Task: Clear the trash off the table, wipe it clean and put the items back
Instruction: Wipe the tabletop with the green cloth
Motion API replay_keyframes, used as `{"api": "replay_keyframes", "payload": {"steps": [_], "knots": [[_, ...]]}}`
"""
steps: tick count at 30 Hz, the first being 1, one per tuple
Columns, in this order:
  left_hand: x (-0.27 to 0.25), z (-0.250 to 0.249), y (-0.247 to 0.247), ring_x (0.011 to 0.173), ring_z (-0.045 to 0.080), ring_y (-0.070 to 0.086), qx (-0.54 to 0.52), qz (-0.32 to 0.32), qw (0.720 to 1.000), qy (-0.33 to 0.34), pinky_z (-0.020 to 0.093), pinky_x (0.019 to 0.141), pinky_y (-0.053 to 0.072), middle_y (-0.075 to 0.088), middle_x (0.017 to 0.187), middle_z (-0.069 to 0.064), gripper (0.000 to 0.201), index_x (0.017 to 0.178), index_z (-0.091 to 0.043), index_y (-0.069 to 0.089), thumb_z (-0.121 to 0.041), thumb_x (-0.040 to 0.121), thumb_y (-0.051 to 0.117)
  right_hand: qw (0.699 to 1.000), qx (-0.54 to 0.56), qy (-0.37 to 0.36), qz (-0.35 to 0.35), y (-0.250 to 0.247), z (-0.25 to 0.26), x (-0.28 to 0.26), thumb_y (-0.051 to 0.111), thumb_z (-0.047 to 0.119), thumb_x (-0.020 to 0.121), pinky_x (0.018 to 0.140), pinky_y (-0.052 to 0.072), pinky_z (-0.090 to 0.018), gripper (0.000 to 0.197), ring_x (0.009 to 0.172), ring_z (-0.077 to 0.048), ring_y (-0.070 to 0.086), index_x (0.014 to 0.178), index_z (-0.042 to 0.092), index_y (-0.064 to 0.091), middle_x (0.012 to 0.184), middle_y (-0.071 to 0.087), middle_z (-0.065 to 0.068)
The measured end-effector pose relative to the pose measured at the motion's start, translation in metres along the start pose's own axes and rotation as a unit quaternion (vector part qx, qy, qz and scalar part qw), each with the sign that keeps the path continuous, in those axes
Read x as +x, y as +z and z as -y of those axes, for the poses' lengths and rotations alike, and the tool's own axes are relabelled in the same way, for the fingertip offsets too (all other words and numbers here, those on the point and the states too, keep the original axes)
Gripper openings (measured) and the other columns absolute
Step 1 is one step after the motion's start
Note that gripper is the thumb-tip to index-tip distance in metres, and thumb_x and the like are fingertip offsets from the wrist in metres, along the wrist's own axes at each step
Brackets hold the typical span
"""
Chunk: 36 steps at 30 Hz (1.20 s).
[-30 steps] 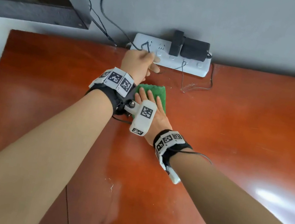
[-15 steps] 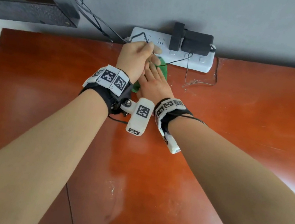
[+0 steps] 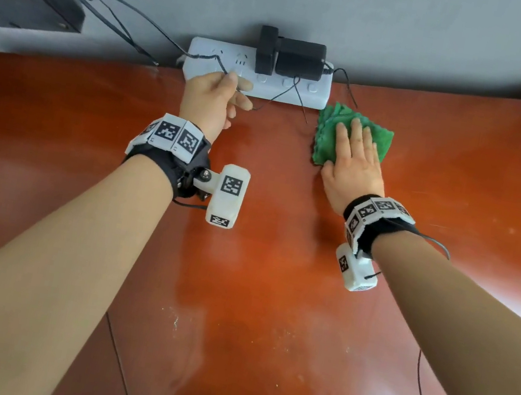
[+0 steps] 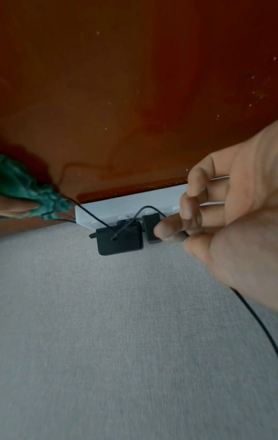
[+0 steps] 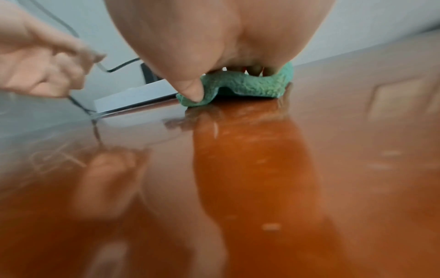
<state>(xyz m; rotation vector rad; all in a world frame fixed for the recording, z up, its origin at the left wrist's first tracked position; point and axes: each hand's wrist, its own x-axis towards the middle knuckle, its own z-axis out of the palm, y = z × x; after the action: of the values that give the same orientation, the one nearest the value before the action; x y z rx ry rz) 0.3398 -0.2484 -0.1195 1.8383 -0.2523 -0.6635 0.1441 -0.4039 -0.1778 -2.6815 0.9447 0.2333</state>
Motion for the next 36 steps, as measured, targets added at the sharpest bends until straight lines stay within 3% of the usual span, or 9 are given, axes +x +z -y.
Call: {"api": "replay_keyframes", "payload": {"steps": [5, 9, 12, 14, 17, 20, 23, 28, 36], "knots": [[-0.012, 0.015, 0.0, 0.055, 0.005, 0.051, 0.02, -0.023, 0.999, -0.009, 0.019, 0.05, 0.043, 0.07, 0.072, -0.005, 0.028, 0.099, -0.017, 0.072, -0.026, 0.104, 0.045, 0.993, -0.002, 0.115, 0.001, -0.013, -0.042, -0.008, 0.039, 0.022, 0.099, 0.123, 0.008, -0.046, 0.067, 0.151, -0.036, 0.005, 0.158, 0.01, 0.008, 0.164, 0.002, -0.015], [-0.018, 0.032, -0.001, 0.051, 0.01, 0.05, 0.073, -0.02, 0.995, -0.066, 0.026, 0.049, 0.046, 0.066, 0.07, -0.004, 0.021, 0.1, -0.016, 0.069, -0.032, 0.097, 0.056, 0.987, 0.005, 0.158, 0.03, -0.017, -0.034, -0.016, 0.038, 0.021, 0.1, 0.123, 0.008, -0.048, 0.068, 0.151, -0.037, 0.003, 0.158, 0.008, 0.004, 0.165, -0.003, -0.015], [-0.028, 0.036, 0.007, 0.054, 0.026, 0.056, 0.225, -0.04, 0.969, -0.094, 0.037, 0.056, 0.051, 0.059, 0.06, 0.002, 0.046, 0.064, -0.015, 0.057, -0.052, 0.09, 0.056, 0.992, 0.005, 0.126, 0.026, -0.012, -0.026, -0.03, 0.039, 0.019, 0.099, 0.122, 0.008, -0.049, 0.069, 0.15, -0.039, 0.003, 0.157, 0.008, 0.005, 0.164, -0.001, -0.016], [-0.044, 0.035, 0.025, 0.06, 0.028, 0.057, 0.326, -0.033, 0.944, -0.038, 0.033, 0.053, 0.041, 0.054, 0.057, -0.003, 0.05, 0.059, -0.017, 0.05, -0.055, 0.091, 0.053, 0.996, 0.0, 0.088, 0.033, -0.009, -0.029, -0.042, 0.04, 0.018, 0.098, 0.123, 0.007, -0.049, 0.069, 0.15, -0.038, 0.002, 0.158, 0.009, 0.005, 0.165, -0.001, -0.015], [-0.061, 0.032, 0.062, 0.072, 0.023, 0.063, 0.417, 0.075, 0.9, 0.105, 0.033, 0.066, 0.049, 0.063, 0.07, -0.01, 0.024, 0.089, -0.027, 0.061, -0.05, 0.092, 0.057, 0.998, 0.007, 0.009, 0.057, -0.008, -0.043, -0.058, 0.039, 0.011, 0.098, 0.123, 0.003, -0.047, 0.07, 0.152, -0.032, -0.003, 0.158, 0.013, 0.004, 0.165, -0.004, -0.008], [-0.047, 0.026, 0.096, 0.084, 0.029, 0.067, 0.484, 0.127, 0.857, 0.128, 0.041, 0.074, 0.054, 0.07, 0.089, -0.003, 0.042, 0.132, -0.029, 0.042, -0.043, 0.095, 0.058, 0.994, 0.009, -0.09, 0.064, -0.007, -0.057, -0.067, 0.042, 0.002, 0.093, 0.123, 0.004, -0.047, 0.074, 0.152, -0.029, -0.001, 0.158, 0.014, 0.01, 0.166, 0.001, -0.004], [-0.029, 0.017, 0.114, 0.087, 0.037, 0.065, 0.498, 0.077, 0.859, 0.089, 0.039, 0.067, 0.046, 0.068, 0.091, 0.008, 0.034, 0.125, -0.024, 0.042, -0.036, 0.097, 0.057, 0.978, -0.026, -0.181, 0.097, -0.006, -0.061, -0.068, 0.046, 0.0, 0.09, 0.124, 0.0, -0.045, 0.08, 0.152, -0.029, -0.003, 0.158, 0.014, 0.008, 0.166, -0.001, -0.002], [-0.018, 0.011, 0.122, 0.085, 0.038, 0.064, 0.511, 0.056, 0.854, 0.077, 0.038, 0.064, 0.042, 0.057, 0.082, 0.005, 0.013, 0.104, -0.019, 0.051, -0.031, 0.102, 0.049, 0.957, -0.072, -0.242, 0.143, -0.011, -0.054, -0.051, 0.047, 0.016, 0.095, 0.123, -0.002, -0.046, 0.081, 0.152, -0.028, -0.01, 0.158, 0.018, -0.004, 0.165, -0.012, -0.002], [-0.024, -0.01, 0.117, 0.086, 0.038, 0.063, 0.449, -0.01, 0.887, 0.104, 0.043, 0.069, 0.047, 0.067, 0.086, 0.007, 0.016, 0.111, -0.017, 0.05, -0.03, 0.102, 0.047, 0.983, -0.067, -0.135, 0.106, -0.022, -0.03, 0.029, 0.04, 0.04, 0.097, 0.123, 0.001, -0.048, 0.078, 0.152, -0.03, -0.006, 0.158, 0.014, -0.002, 0.165, -0.009, -0.008]]}}
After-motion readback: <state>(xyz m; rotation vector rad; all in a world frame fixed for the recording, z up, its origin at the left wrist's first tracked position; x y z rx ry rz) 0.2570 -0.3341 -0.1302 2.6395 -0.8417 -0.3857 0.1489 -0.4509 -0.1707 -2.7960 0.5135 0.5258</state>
